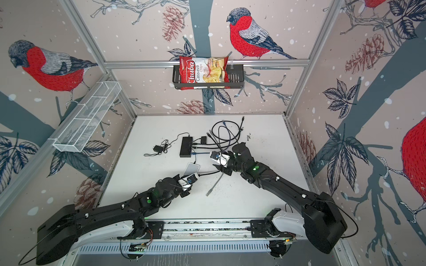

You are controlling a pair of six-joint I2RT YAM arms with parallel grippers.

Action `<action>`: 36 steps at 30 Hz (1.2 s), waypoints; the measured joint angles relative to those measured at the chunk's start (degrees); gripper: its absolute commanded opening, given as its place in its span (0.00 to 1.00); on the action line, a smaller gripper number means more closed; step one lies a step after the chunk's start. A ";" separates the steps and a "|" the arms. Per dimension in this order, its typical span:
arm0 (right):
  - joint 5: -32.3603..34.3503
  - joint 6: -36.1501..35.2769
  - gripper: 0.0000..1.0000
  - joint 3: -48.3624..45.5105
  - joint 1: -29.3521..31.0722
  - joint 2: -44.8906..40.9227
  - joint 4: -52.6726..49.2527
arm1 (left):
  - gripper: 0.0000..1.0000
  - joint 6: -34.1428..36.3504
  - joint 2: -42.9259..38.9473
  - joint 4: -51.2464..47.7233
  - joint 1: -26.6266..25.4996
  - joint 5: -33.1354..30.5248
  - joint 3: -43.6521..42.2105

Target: Insert the plug into the switch port

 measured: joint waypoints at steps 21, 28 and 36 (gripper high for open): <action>-27.61 -14.47 0.38 14.25 0.13 22.71 -11.54 | 0.24 6.40 -1.36 9.79 0.00 0.57 -3.65; -23.82 -14.08 0.39 11.89 2.03 23.39 -11.10 | 0.66 0.83 -12.37 14.53 1.81 -6.01 -8.83; -17.31 -14.34 0.35 13.99 5.99 28.76 -11.93 | 0.96 -15.19 -24.79 8.63 9.60 -9.03 -5.84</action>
